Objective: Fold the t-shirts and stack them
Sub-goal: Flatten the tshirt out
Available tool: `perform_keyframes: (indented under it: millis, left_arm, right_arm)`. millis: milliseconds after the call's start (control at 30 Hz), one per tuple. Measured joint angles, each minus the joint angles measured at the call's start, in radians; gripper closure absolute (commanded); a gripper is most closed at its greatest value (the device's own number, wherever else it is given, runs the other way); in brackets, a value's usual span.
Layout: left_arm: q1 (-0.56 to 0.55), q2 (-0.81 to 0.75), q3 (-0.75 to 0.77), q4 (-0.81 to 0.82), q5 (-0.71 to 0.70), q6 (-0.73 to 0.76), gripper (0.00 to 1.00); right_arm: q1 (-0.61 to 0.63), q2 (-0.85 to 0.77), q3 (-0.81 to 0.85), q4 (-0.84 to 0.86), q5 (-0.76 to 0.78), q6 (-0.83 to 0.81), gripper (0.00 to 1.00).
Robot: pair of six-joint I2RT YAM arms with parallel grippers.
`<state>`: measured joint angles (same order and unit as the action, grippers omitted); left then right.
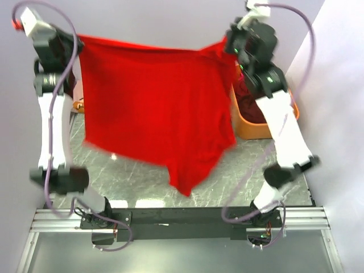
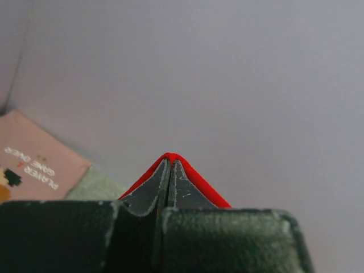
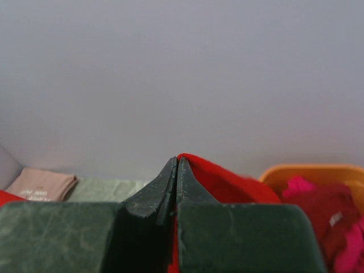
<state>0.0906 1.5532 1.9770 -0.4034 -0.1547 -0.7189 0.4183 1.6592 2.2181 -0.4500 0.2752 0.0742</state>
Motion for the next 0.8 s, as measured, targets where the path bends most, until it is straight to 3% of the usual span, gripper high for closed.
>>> perform_keyframes:
  millis: [133,233,300,467,600,700,800]
  left_arm:
    - [0.058,0.179,0.289,-0.036,0.059,0.036,0.99]
    - [0.088,0.178,0.345,-0.026,0.092,0.056,0.99]
    - [0.103,0.124,0.304,-0.004,0.108,0.07,0.99]
    - [0.111,-0.151,-0.069,0.106,0.121,0.089,0.99]
    - [0.112,-0.396,-0.518,0.195,0.098,0.062,0.99]
    - [0.113,-0.505,-0.818,0.207,0.057,-0.016,0.99]
    - [0.116,-0.558,-1.107,0.164,0.023,-0.142,0.99]
  right_arm:
    - [0.0,0.142,0.182,-0.006,-0.024,-0.036,1.0]
    - [0.0,0.112,0.172,0.024,-0.049,-0.05,1.0]
    - [0.001,0.033,0.085,0.064,-0.069,-0.052,1.0]
    - [0.003,-0.237,-0.235,0.106,-0.143,-0.043,1.0]
    - [0.056,-0.479,-0.674,0.184,-0.163,-0.011,1.0]
    - [0.121,-0.568,-0.943,0.194,-0.148,0.058,1.0]
    - [0.169,-0.559,-1.168,0.162,-0.143,0.171,1.0]
